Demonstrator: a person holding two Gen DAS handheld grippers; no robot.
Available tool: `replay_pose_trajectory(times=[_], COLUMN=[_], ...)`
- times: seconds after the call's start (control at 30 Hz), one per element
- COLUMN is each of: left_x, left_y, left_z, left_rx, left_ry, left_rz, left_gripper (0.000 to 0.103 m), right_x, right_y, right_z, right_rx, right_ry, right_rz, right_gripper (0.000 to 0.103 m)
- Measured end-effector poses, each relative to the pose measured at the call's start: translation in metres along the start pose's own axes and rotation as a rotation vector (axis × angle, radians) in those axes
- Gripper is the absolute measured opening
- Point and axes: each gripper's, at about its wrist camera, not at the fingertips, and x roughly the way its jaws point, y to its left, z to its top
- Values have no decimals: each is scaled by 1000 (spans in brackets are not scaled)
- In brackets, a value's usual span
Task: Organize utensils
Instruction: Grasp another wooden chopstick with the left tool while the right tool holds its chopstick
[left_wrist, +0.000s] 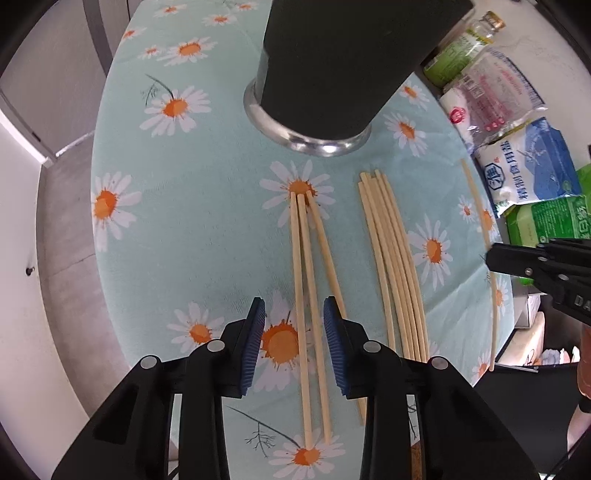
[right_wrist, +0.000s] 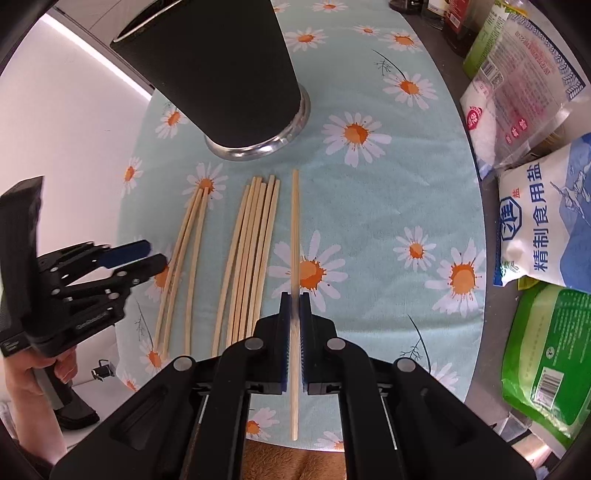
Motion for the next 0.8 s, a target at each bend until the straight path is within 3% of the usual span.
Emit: replay_pose_trajectory(times=[0.2, 0.8], left_x=[12, 16], left_y=[-9, -18], left_z=[5, 14], left_rx=[6, -4], left_ry=[54, 80], left_rz=[42, 102], left_gripper=[12, 9], right_x=[-2, 5], right_y=[-21, -44], right_z=[4, 6], right_rx=[-15, -50], right_ry=[9, 38], right_rz=[51, 98], right_gripper=[6, 6])
